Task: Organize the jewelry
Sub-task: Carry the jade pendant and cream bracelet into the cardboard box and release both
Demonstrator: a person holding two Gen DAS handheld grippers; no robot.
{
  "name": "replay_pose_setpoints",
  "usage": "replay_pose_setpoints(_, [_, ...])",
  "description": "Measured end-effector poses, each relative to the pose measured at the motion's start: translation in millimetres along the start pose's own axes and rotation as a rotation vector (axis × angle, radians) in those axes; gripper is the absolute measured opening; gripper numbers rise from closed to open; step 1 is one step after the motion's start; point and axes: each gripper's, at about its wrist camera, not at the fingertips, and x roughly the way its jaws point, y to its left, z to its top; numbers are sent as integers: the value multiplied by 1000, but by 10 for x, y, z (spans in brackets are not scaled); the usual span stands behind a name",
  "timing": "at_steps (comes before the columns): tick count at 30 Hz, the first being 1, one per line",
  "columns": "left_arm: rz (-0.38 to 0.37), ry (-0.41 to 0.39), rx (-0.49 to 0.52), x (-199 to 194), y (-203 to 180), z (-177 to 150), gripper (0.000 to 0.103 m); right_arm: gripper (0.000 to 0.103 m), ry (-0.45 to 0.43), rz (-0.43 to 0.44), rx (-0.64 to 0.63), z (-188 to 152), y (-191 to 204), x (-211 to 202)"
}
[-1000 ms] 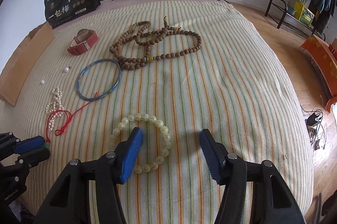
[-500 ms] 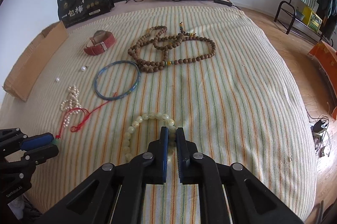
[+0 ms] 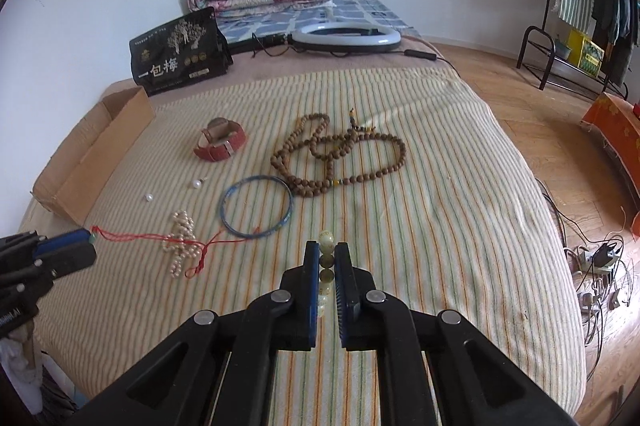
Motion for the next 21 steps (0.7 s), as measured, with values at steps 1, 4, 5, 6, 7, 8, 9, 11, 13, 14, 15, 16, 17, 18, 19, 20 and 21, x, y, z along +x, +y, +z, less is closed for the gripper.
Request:
replay_pose_setpoints(1, [2,-16,-3,-49,10,36,16,5,-8,-3,-3,10,12,-22])
replay_pose_setpoints(4, [1,-57,-19,-205,54,119,15,5,-31,-2,-5,33,38,-97])
replay_pose_setpoints(5, [0,-68,-24,-250,73,144,16,5,-37,1,-5,44,46,-118])
replay_pose_setpoints(6, [1,-80,-28,-299,90,170,15,5,-41,4,-3,54,51,-134])
replay_pose_setpoints(7, [4,-91,-29,-340,102,190,15,5,-46,7,-1,65,58,-150])
replay_pose_setpoints(8, [7,-103,-30,-388,114,213,15,5,-50,9,-1,74,67,-163])
replay_pose_setpoints(9, [9,-115,-32,-430,131,236,15,5,-55,9,-2,83,79,-179])
replay_pose_setpoints(11, [16,-130,-34,-500,158,266,15,5,-65,15,0,96,99,-212])
replay_pose_setpoints(13, [29,-147,-34,-571,194,306,15,5,-72,25,-1,109,131,-245])
replay_pose_setpoints(14, [37,-157,-37,-609,225,329,15,5,-77,31,-3,123,156,-263])
replay_pose_setpoints(15, [41,-163,-39,-635,251,346,15,5,-83,36,-6,138,185,-280])
replay_pose_setpoints(16, [49,-172,-39,-666,281,365,15,5,-88,39,-11,146,215,-297])
replay_pose_setpoints(17, [59,-183,-39,-703,315,385,15,5,-93,42,-14,161,239,-306])
replay_pose_setpoints(18, [68,-191,-40,-733,344,404,15,5,-97,48,-17,180,269,-314])
replay_pose_setpoints(19, [76,-200,-44,-760,383,426,15,5,-100,55,-18,190,299,-324])
replay_pose_setpoints(20, [82,-208,-49,-789,424,445,15,5,-102,62,-18,208,327,-328])
replay_pose_setpoints(21, [90,-216,-54,-816,467,460,15,5,-105,70,-19,229,360,-333])
